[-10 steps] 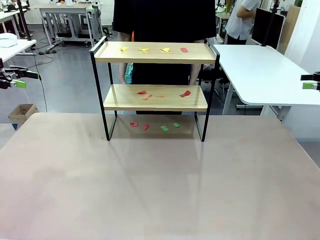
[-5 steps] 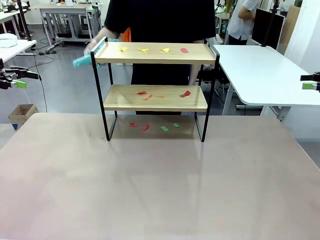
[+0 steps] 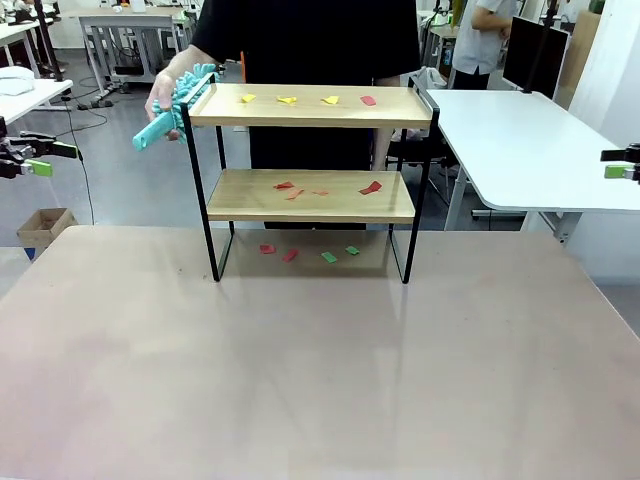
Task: Clean the shelf.
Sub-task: Pick up the Duster handed by the human.
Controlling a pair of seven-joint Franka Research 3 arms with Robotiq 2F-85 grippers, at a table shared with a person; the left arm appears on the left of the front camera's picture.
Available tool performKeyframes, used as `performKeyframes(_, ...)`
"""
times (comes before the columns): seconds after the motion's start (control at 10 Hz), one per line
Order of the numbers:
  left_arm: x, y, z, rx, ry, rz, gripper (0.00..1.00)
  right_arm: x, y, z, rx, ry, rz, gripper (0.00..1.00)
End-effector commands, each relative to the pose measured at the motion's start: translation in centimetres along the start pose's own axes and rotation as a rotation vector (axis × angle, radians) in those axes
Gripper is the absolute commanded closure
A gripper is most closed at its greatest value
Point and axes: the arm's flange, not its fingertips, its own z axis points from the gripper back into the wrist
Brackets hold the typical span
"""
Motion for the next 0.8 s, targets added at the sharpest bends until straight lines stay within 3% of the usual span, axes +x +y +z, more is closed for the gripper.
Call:
performKeyframes(0.0, 0.04, -0.03, 0.05, 0.000, -0.002, -0.001, 0.00, 0.22, 0.22, -0.04, 0.004, 0.002, 0.003, 0.00)
performKeyframes(0.7, 0.04, -0.03, 0.05, 0.000, -0.002, -0.001, 0.00, 0.22, 0.22, -0.04, 0.004, 0.002, 0.003, 0.00)
